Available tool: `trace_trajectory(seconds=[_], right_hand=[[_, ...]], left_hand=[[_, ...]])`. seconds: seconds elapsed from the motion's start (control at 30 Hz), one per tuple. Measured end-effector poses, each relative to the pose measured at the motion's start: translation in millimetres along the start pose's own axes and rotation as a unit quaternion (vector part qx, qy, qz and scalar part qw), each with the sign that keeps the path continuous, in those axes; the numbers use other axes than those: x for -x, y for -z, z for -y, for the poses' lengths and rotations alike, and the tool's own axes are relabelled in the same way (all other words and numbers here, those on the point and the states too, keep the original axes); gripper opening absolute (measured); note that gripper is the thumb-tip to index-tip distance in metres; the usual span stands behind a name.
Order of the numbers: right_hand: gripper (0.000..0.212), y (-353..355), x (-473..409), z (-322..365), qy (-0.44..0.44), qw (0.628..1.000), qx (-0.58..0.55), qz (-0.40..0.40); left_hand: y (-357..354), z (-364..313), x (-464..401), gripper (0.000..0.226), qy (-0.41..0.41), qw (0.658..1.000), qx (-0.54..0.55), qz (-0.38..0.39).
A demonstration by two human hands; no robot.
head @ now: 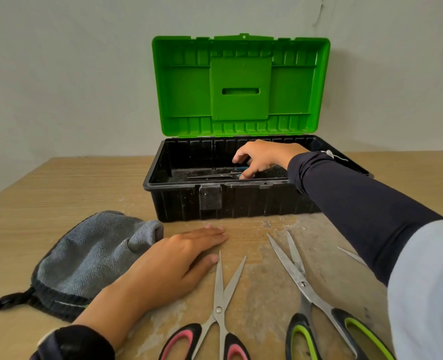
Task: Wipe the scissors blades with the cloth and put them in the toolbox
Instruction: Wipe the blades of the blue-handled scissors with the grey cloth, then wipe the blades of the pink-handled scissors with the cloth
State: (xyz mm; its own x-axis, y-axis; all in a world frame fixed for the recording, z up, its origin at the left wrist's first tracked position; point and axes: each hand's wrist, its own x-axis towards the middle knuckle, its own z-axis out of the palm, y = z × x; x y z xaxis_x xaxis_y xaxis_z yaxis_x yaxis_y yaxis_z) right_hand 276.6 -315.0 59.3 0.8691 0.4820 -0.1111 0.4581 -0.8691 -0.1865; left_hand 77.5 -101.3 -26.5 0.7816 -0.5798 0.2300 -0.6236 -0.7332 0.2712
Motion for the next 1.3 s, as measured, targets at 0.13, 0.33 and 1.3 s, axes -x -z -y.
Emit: trace_trajectory(seconds=[0.13, 0.33, 1.3], right_hand=[[0.029, 5.7, 9.1, 5.1, 0.033, 0.994, -0.049, -0.089], [0.017, 13.9, 47.0, 23.5, 0.057, 0.973, -0.069, -0.215], [0.005, -79.0, 200.3, 133.3, -0.039, 0.984, -0.164, -0.065]], left_hand=[[-0.1, -0.3, 0.2, 0.051, -0.006, 1.000, -0.005, -0.008], [7.8, -10.2, 1.4, 0.038, -0.017, 0.999, -0.020, -0.029], [31.2, -65.1, 54.3, 0.024, 0.081, 0.995, 0.031, 0.046]])
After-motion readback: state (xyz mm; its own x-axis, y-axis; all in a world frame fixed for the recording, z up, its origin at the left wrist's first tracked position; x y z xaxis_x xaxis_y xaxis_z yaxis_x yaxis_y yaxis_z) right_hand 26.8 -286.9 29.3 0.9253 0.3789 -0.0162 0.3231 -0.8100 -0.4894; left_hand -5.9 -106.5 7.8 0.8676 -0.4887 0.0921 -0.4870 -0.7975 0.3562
